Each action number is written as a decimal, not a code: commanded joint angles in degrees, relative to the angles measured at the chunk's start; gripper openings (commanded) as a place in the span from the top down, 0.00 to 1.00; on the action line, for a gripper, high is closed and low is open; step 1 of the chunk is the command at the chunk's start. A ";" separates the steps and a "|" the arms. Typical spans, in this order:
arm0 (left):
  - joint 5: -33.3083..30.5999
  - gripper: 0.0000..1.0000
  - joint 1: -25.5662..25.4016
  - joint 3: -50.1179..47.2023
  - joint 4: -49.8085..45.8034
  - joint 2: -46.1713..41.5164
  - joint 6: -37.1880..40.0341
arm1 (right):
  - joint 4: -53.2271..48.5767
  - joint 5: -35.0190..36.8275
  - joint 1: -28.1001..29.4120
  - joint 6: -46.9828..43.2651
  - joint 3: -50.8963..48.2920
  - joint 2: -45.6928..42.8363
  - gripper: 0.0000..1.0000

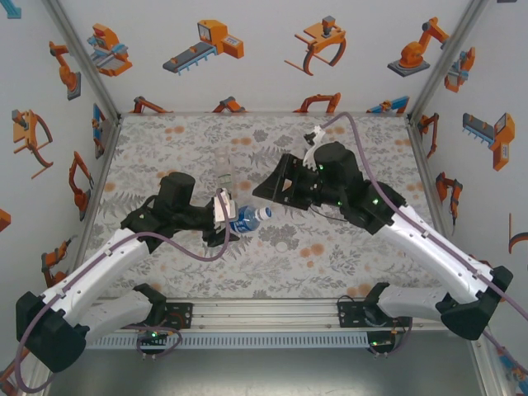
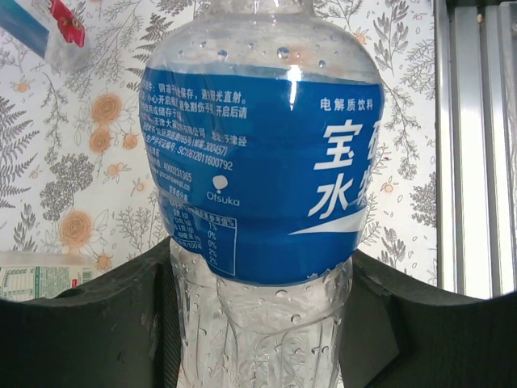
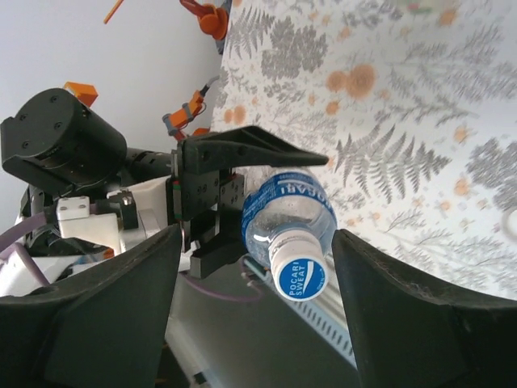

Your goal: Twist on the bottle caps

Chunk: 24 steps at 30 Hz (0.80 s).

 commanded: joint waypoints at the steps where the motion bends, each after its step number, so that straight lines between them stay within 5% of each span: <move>1: 2.78 1.00 -0.11 0.56 1.18 -0.25 1.29 | -5.36 -2.21 -2.29 -10.88 2.74 -0.34 0.32; 6: 3.33 1.00 -0.11 0.65 1.17 -0.21 1.49 | -5.11 -5.86 -4.13 -26.78 3.40 -2.14 0.37; 16: 6.75 1.00 -0.13 0.97 0.12 -0.80 2.50 | -2.75 -30.89 -4.14 -68.62 -0.13 -5.77 0.40; 24: 7.55 1.00 -0.15 0.98 0.11 -1.62 2.29 | -0.42 -38.68 -3.96 -78.61 -3.33 -5.68 0.38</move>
